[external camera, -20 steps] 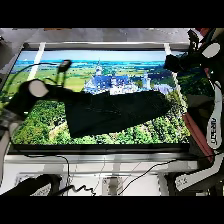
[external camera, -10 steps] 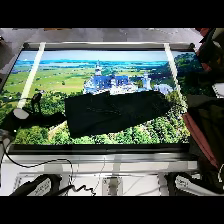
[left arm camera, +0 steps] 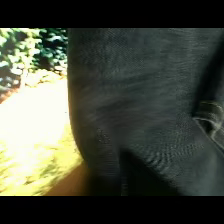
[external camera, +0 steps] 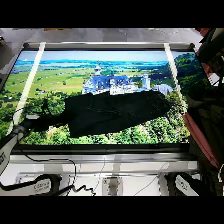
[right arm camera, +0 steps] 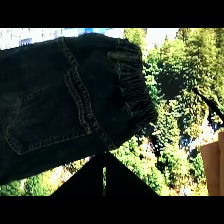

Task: Fold the clothes and pants, and hang the long-sleeved shirts on hangers.

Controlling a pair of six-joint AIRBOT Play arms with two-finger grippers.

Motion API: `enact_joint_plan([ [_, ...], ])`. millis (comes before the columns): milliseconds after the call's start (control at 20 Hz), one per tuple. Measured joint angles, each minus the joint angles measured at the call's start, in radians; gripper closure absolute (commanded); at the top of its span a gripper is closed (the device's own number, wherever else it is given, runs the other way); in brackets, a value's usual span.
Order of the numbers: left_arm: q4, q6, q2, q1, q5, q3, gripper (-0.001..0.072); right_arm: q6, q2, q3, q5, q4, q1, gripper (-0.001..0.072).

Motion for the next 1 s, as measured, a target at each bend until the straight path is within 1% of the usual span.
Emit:
enact_joint_plan([
  [100, -0.035, 0.046, -0.019, 0.002, -0.074, 0.082, 0.0692, -0.002, 0.004, -0.005, -0.028, 0.003, -0.001, 0.0691],
  [150, -0.039, 0.054, -0.024, 0.005, -0.124, 0.135, 0.0692, -0.003, 0.005, -0.006, -0.042, 0.003, -0.001, 0.0690],
  [250, -0.022, 0.035, -0.032, 0.005, -0.238, 0.277, 0.0693, -0.004, 0.006, -0.008, -0.081, 0.004, -0.001, 0.0691],
  [350, 0.063, -0.036, -0.036, -0.011, -0.364, 0.449, 0.0693, -0.004, 0.007, -0.009, -0.129, 0.016, -0.001, 0.0691],
  [500, 0.288, -0.166, -0.037, -0.063, -0.577, 0.721, 0.0693, -0.003, 0.000, -0.010, -0.193, 0.077, -0.001, 0.0690],
  [600, 0.423, -0.224, -0.031, -0.107, -0.684, 0.866, 0.0692, -0.003, -0.017, -0.010, -0.225, 0.146, 0.013, 0.0690],
  [750, 0.529, -0.264, -0.010, -0.179, -0.758, 1.003, 0.0693, 0.003, -0.072, -0.010, -0.252, 0.241, 0.095, 0.0690],
  [850, 0.562, -0.274, 0.007, -0.220, -0.779, 1.048, 0.0692, 0.016, -0.132, -0.010, -0.269, 0.275, 0.195, 0.0690],
  [1000, 0.589, -0.286, 0.032, -0.257, -0.797, 1.078, 0.0692, 0.027, -0.238, -0.010, -0.316, 0.304, 0.396, 0.0691],
])
